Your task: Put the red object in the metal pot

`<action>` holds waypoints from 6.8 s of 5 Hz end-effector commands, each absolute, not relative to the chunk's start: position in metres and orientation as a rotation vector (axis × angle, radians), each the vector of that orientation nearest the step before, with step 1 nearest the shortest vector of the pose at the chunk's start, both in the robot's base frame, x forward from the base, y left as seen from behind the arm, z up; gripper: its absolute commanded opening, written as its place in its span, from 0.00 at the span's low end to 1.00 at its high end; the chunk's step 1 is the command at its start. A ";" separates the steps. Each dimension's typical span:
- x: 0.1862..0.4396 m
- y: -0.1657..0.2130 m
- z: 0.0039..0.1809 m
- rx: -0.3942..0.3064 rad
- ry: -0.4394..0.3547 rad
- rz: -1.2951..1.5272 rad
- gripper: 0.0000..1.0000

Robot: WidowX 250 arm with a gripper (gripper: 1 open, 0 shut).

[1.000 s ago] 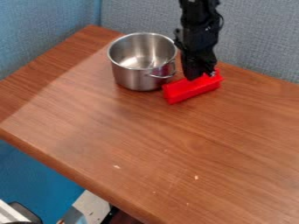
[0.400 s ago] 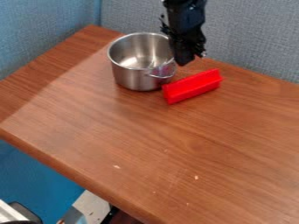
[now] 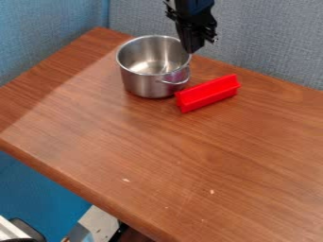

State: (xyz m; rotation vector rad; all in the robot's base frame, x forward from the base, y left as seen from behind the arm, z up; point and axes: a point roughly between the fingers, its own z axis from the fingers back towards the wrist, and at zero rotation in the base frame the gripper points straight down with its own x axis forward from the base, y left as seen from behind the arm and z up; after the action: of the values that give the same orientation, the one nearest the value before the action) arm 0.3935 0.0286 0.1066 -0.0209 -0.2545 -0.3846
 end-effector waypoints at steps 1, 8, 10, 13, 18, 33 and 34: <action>0.401 0.048 0.124 0.042 -0.294 -0.356 0.00; 0.404 0.089 0.107 0.157 -0.163 -0.283 1.00; 0.403 0.084 0.106 0.162 -0.148 -0.307 1.00; 0.400 0.077 0.106 0.166 -0.131 -0.342 1.00; 0.398 0.073 0.115 0.173 -0.134 -0.388 1.00; 0.399 -0.020 0.056 0.069 -0.072 -0.584 1.00; 0.398 -0.021 0.055 0.053 -0.063 -0.575 1.00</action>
State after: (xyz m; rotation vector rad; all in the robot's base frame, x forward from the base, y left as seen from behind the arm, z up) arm 0.3909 -0.0196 0.0351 0.0385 -0.0076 -0.5702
